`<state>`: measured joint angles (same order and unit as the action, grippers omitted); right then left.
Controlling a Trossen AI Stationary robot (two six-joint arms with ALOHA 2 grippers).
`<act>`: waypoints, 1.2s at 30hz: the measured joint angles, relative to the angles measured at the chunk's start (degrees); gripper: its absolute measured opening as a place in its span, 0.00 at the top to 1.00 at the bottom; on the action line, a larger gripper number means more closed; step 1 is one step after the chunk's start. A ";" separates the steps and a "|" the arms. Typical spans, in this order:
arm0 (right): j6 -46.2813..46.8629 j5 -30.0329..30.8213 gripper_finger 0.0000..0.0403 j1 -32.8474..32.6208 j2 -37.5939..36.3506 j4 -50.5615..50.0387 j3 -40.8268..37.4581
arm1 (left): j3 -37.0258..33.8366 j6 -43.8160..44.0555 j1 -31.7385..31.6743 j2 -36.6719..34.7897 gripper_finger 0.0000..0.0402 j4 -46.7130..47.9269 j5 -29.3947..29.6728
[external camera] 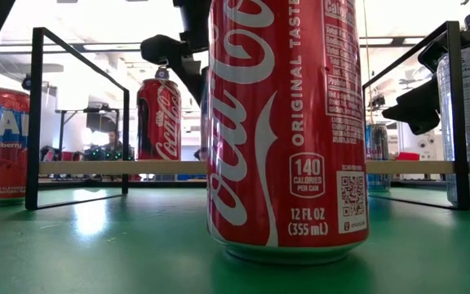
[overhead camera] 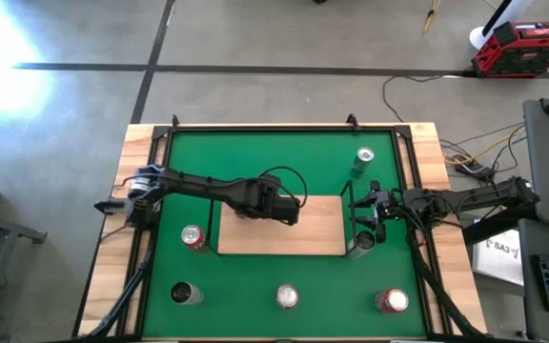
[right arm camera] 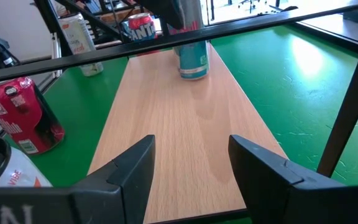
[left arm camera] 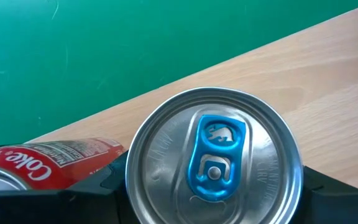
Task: Place canned beverage on shelf
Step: Put the left blue soda can on the shelf
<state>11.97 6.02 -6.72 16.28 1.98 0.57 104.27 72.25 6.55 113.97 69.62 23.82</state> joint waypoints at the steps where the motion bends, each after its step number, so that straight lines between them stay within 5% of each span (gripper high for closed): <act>1: 0.00 0.01 0.51 0.00 -0.01 0.02 0.00 | 0.00 0.01 -0.03 0.00 0.45 0.06 -0.23; 21: -0.01 0.01 0.51 0.00 -0.01 0.01 0.00 | -0.09 0.39 -0.44 0.87 0.36 0.40 -0.30; 36: 0.00 -0.01 0.51 -0.01 -0.03 0.00 0.01 | 0.97 5.69 -0.83 -0.68 0.08 0.86 -0.31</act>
<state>11.96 6.01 -6.73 16.25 1.98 0.58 105.24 77.94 5.72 113.30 70.48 23.51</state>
